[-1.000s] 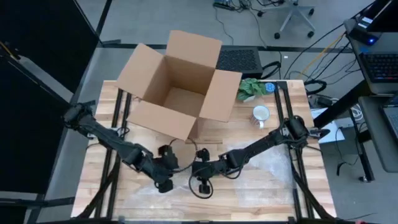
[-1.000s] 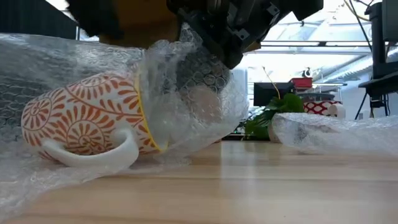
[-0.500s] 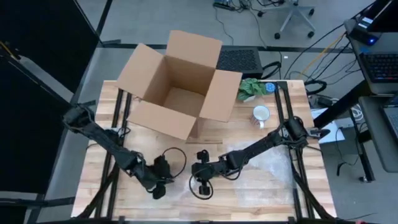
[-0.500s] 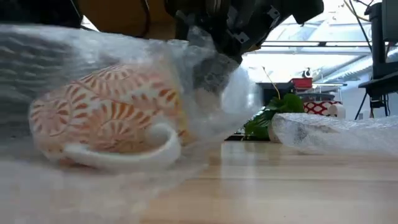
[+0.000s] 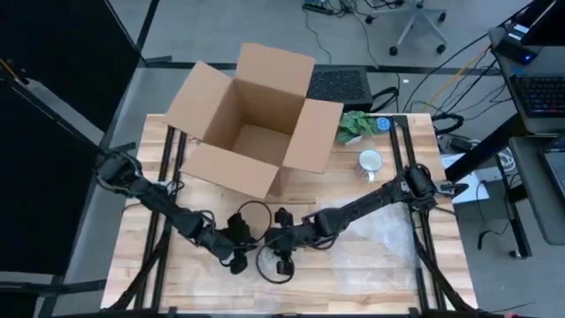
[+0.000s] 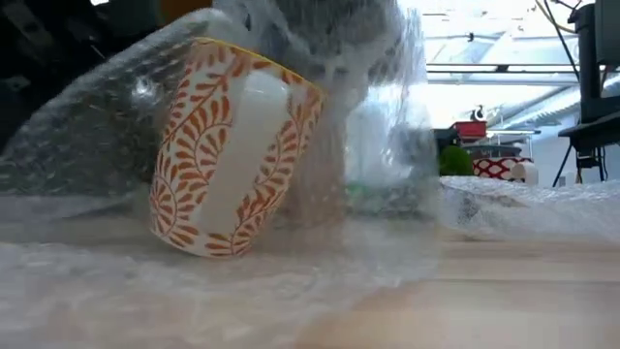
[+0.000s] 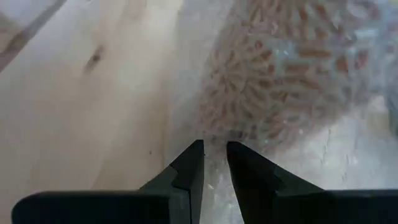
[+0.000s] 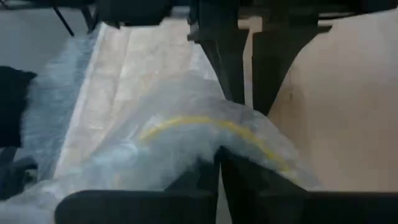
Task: Wrap mug
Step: Wrap the yellow mug with bubble wrap
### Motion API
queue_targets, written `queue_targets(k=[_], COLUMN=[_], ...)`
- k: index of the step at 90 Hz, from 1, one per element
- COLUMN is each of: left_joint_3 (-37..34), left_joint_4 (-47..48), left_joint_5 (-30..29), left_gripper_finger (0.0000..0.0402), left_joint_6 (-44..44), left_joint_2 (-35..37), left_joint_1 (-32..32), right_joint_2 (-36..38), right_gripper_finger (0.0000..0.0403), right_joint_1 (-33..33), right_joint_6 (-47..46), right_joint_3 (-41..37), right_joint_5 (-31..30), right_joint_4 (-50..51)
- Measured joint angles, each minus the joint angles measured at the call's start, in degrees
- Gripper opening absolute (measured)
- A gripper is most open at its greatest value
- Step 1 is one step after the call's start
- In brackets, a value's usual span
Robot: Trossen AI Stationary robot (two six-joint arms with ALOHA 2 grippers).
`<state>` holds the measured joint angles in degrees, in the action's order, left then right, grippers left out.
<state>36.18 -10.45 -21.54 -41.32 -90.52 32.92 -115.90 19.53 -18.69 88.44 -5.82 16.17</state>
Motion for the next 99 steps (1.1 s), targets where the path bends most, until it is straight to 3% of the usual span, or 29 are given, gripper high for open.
queue_targets(k=[16,39,67,87,99], left_joint_3=[0.0,0.0,1.4,2.5,2.5], left_joint_4=[-2.0,-1.8,3.9,12.5,14.6], left_joint_5=[-0.4,-0.8,0.7,-6.6,-7.1], left_gripper_finger=[0.0063,0.0063,0.0063,0.0063,0.0063], left_joint_6=[1.6,1.6,-0.2,-0.1,-0.2], left_joint_2=[0.0,0.0,6.3,13.9,14.5], left_joint_1=[-0.1,-0.2,1.8,4.2,5.0], right_joint_2=[-4.6,-14.8,-15.4,-15.3,-14.9], right_gripper_finger=[0.0,0.0,0.0,0.0,0.0], right_joint_1=[-1.1,-2.2,-1.9,-1.9,-1.9], right_joint_6=[0.1,1.3,2.4,2.9,3.2], right_joint_3=[6.3,17.3,18.3,18.2,18.1], right_joint_5=[2.3,4.0,2.5,2.8,2.9], right_joint_4=[2.2,17.1,18.0,16.9,16.4])
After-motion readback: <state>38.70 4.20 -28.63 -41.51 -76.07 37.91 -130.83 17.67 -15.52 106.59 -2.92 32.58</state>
